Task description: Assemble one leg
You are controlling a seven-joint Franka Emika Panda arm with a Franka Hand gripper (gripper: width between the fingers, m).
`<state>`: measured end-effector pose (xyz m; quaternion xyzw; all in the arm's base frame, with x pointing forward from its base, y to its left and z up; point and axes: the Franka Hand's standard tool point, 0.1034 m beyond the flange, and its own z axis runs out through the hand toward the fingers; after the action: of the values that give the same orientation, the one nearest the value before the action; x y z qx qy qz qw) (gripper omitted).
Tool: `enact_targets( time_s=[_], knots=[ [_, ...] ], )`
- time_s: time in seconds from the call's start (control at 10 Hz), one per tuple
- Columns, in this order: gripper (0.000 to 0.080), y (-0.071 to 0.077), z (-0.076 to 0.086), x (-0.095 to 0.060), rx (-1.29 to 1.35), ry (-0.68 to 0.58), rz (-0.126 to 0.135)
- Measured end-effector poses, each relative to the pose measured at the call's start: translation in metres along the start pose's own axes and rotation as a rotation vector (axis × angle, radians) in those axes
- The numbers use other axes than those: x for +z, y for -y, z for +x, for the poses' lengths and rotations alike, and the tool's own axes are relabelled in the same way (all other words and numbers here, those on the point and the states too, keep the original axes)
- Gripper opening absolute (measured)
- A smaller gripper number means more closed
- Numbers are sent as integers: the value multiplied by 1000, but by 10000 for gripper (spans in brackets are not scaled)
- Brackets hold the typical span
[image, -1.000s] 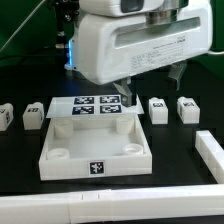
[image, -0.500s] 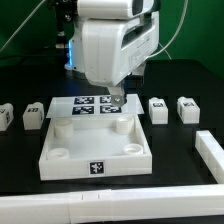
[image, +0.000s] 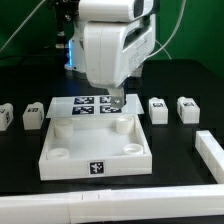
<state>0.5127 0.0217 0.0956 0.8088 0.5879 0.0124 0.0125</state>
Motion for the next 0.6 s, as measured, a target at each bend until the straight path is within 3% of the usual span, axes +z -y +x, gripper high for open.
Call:
enact_targets(
  time_s=[0.1, 0.3, 0.4, 0.6],
  knots=[
    [650, 19, -27, 6, -98, -2, -28],
    [650, 27, -66, 13, -431, 11, -53],
    [650, 28, -71, 16, -453, 13, -39],
    [650, 28, -70, 16, -424, 12, -40]
  ],
)
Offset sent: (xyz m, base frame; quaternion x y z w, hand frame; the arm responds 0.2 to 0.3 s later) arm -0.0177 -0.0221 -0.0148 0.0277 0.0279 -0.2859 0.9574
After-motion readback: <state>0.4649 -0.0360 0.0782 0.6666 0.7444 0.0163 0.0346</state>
